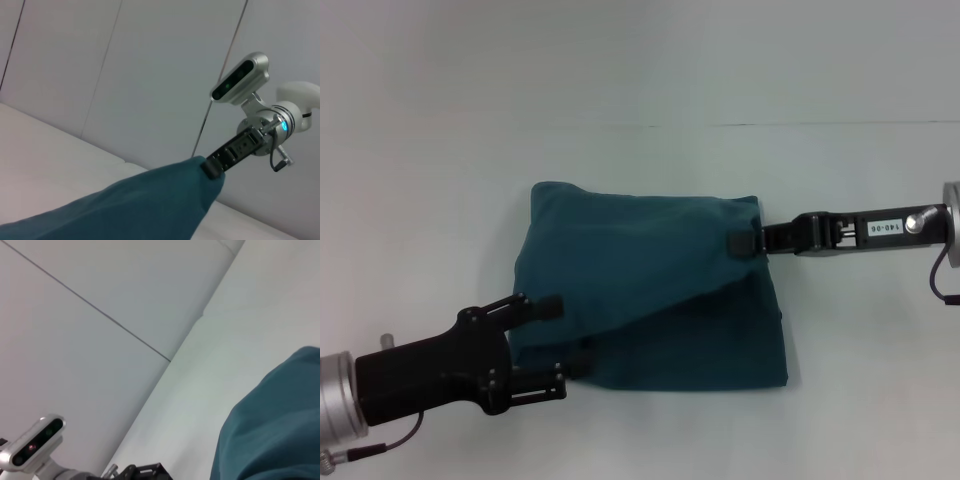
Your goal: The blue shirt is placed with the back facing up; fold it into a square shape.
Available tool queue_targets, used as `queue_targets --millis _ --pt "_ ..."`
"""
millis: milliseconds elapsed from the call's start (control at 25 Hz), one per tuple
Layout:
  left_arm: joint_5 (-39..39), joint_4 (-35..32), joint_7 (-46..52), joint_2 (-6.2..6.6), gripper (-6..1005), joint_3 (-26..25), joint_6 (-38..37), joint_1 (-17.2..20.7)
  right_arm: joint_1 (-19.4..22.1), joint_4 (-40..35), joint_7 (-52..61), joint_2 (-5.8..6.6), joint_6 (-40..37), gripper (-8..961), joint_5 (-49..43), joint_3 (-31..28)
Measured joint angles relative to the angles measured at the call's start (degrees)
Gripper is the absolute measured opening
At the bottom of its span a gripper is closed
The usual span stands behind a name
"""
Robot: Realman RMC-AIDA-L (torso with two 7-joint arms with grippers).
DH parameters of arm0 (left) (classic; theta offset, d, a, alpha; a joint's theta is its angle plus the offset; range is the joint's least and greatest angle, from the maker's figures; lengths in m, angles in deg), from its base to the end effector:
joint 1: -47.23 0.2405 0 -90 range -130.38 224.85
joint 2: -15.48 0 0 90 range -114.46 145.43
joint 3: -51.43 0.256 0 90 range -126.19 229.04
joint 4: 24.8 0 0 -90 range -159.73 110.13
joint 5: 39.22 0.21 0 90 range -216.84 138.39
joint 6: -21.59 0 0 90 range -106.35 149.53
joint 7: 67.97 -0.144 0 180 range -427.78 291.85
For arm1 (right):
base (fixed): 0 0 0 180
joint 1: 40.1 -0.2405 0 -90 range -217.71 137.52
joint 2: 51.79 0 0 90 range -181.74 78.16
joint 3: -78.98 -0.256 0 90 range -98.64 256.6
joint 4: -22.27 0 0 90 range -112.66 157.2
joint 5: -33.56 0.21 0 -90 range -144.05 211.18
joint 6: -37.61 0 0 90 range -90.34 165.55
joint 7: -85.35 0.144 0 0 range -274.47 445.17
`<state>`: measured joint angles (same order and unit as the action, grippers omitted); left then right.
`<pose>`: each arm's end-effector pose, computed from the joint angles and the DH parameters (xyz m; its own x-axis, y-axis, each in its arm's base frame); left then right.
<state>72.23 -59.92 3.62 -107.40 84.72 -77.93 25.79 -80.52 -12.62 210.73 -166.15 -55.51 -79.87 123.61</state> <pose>-0.2798 0.2667 -0.0129 0.6549 0.3403 0.6748 0.5018 -0.8635 -0.0515 0.2093 0.3650 0.0132 0.4205 -0.8339 -0.3575 -0.8066 -0.5240 0.2737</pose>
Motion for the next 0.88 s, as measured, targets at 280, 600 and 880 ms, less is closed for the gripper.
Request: queue_targets --millis 280,600,880 --pt "-0.01 0.24 0.09 0.0 892 0.0 0.02 -0.41 2.49 0.86 -0.07 0.31 0.2 34 -2.53 0.44" --pt "0.01 0.38 0.12 -0.29 892 0.15 0.26 -1.05 6.69 1.94 -0.22 0.7 3.06 34 -6.11 0.15" --pt "0.18 0.41 0.12 -0.37 892 0.13 1.0 -1.09 7.85 3.78 -1.57 1.23 9.26 42 -8.57 -0.18"
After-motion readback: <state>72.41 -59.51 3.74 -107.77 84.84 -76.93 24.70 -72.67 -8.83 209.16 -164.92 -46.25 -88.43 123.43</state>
